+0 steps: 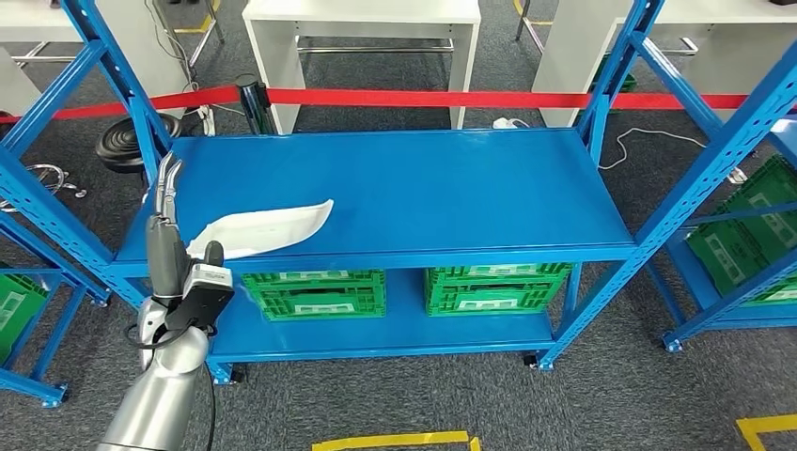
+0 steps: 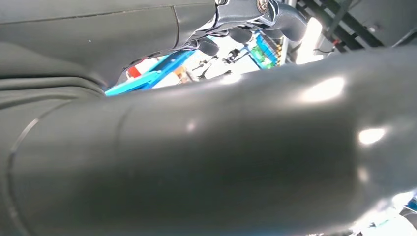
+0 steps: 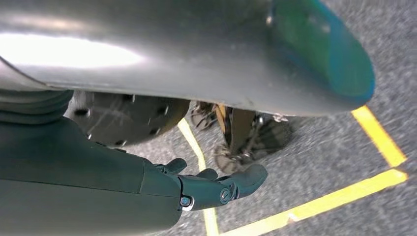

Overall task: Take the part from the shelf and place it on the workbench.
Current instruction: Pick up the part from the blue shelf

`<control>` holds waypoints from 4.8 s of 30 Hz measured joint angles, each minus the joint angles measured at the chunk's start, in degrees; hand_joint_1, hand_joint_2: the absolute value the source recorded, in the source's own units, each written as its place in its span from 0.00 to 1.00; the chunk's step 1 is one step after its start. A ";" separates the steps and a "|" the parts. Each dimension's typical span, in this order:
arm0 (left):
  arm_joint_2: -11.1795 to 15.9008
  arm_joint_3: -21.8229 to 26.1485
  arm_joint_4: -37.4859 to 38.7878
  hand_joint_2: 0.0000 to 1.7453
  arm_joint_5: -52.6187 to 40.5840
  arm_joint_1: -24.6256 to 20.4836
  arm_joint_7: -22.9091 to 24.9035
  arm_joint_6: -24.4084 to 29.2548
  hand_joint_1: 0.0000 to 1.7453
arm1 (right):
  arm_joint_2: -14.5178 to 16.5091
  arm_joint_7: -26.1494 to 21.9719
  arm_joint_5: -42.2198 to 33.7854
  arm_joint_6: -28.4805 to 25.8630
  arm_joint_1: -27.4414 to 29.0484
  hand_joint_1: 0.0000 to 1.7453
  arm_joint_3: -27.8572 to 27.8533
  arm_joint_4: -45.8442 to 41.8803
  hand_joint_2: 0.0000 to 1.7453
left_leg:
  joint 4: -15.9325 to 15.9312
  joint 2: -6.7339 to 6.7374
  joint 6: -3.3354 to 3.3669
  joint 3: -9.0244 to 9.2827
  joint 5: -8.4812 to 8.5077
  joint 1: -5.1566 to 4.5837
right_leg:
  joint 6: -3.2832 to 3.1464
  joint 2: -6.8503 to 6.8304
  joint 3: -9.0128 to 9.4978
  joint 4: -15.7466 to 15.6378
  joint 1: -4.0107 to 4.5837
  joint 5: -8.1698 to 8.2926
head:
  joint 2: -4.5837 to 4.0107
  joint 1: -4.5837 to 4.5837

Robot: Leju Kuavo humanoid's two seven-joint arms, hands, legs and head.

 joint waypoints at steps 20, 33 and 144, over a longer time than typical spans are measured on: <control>0.19 -0.49 -1.53 0.00 -2.05 -0.28 2.26 -0.63 0.00 | 0.54 1.54 0.55 0.02 -0.10 0.00 -0.71 0.07 0.00 | 0.24 0.04 -0.20 -4.16 3.94 -0.38 | -1.11 0.46 7.35 -3.18 0.42 -5.43 | 0.00 -0.11; 1.36 -1.73 3.29 1.00 -5.43 -3.25 3.18 -4.23 0.00 | 0.77 -0.49 0.54 0.04 -0.11 0.00 -1.06 0.10 0.00 | 0.66 -0.15 -0.37 -1.54 0.76 -0.13 | -0.33 0.18 1.69 -2.31 -0.37 -0.41 | 0.00 0.17; 5.97 -0.88 29.09 1.00 -50.50 -4.64 38.72 -0.86 1.00 | 0.91 0.22 2.78 -3.14 -0.26 0.00 -3.80 0.12 0.00 | -0.71 -0.10 -1.56 -0.44 0.90 -0.12 | -1.42 0.34 2.40 -2.89 -0.17 -0.70 | 0.00 0.17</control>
